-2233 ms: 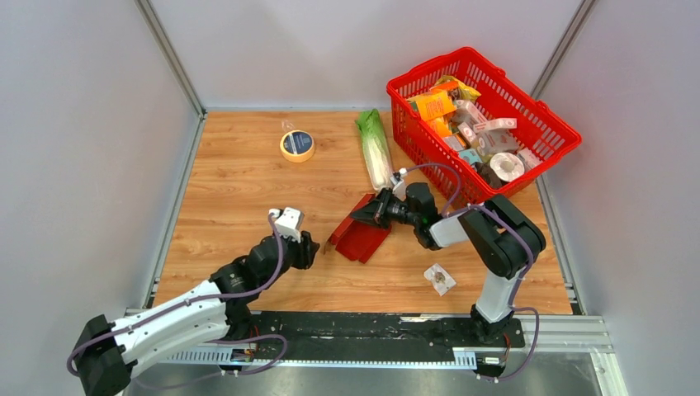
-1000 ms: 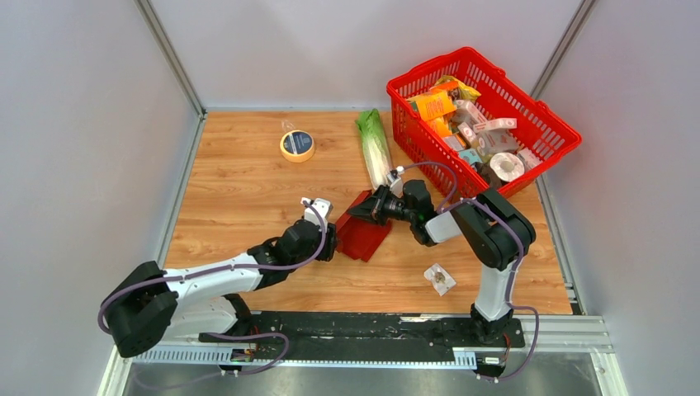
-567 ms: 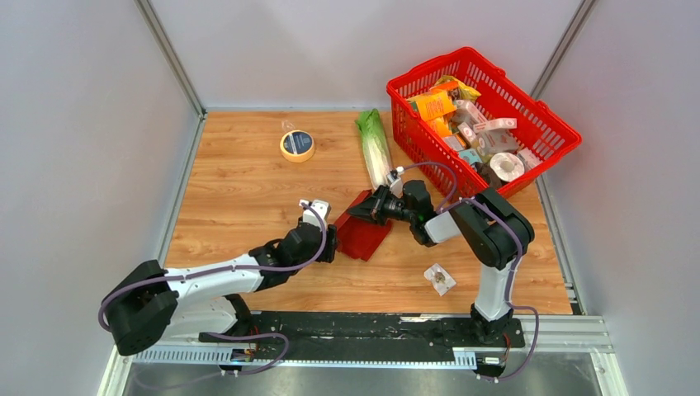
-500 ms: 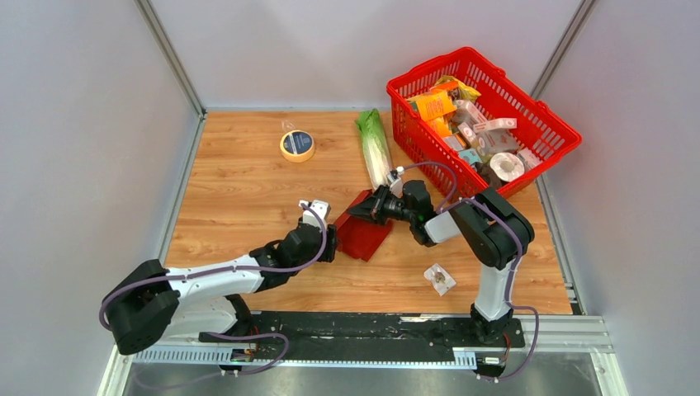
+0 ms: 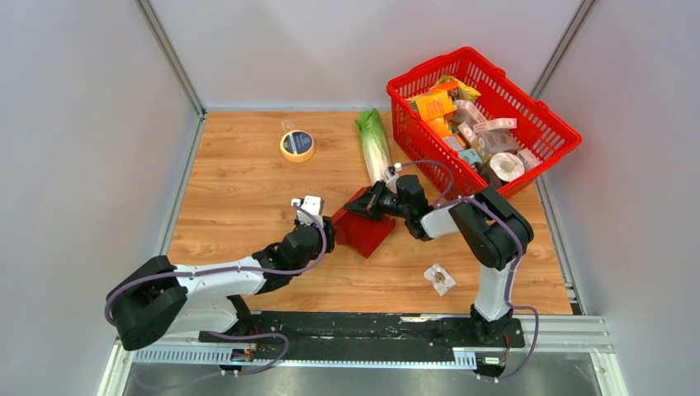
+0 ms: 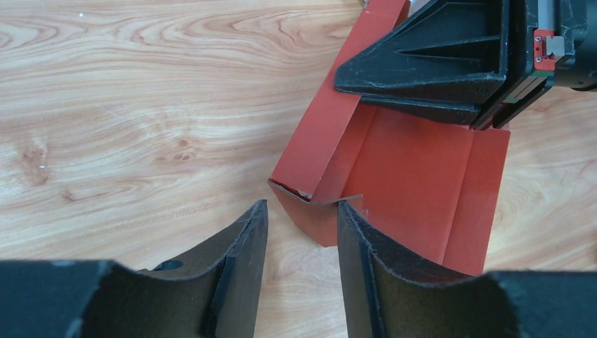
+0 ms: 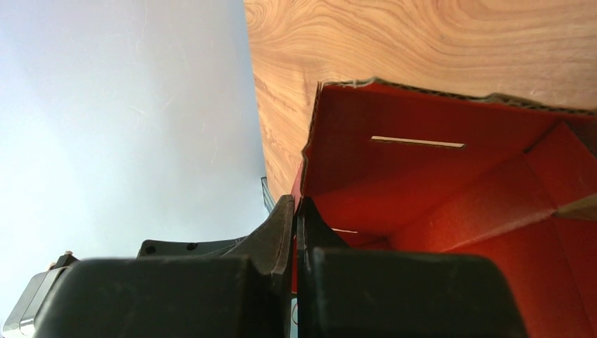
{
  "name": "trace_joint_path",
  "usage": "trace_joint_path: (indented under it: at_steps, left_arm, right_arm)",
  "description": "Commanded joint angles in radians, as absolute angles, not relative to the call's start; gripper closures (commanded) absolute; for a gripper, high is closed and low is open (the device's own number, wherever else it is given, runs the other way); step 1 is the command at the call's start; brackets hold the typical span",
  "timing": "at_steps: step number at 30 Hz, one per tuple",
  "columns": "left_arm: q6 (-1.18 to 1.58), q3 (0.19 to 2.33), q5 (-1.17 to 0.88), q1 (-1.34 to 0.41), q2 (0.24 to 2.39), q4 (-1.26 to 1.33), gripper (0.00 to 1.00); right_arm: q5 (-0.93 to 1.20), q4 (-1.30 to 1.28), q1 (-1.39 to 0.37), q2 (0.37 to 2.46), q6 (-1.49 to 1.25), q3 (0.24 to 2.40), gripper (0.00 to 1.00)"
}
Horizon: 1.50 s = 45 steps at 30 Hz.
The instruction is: Fold the paper box
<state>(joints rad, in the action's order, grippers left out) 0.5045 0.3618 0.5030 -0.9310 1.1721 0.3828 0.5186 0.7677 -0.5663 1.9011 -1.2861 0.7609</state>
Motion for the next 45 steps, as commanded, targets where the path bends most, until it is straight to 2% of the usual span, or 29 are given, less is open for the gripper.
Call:
trace_joint_path:
  at_steps: [1,8,15,19,22,28,35,45]
  left_arm:
    - [0.537,0.384,0.572,-0.923,1.187,0.469,0.51]
    - [0.595,0.420,0.545,-0.904,1.241,0.388,0.46]
    - [0.654,0.485,0.618,-0.904,1.325,0.362,0.56]
    - [0.658,0.552,0.681,-0.910,1.371,0.258,0.64]
    - [0.663,0.583,0.687,-0.911,1.387,0.229,0.65]
    - [0.635,0.591,0.625,-0.933,1.396,0.247,0.60]
    - [0.620,0.517,0.525,-0.946,1.299,0.270,0.46]
    - [0.653,0.387,0.531,-0.945,1.039,0.215,0.44]
  right_arm:
    - [0.526,0.649,-0.580,1.945,-1.220,0.753,1.00]
    - [0.525,0.652,-0.587,1.945,-1.215,0.752,1.00]
    - [0.522,0.663,-0.595,1.953,-1.229,0.742,1.00]
    - [0.525,0.680,-0.597,1.957,-1.241,0.736,1.00]
    - [0.525,0.684,-0.597,1.957,-1.243,0.732,1.00]
    - [0.531,0.715,-0.598,1.954,-1.258,0.718,1.00]
    - [0.519,0.742,-0.595,1.891,-1.243,0.687,1.00]
    - [0.566,0.904,-0.581,1.887,-1.295,0.669,1.00]
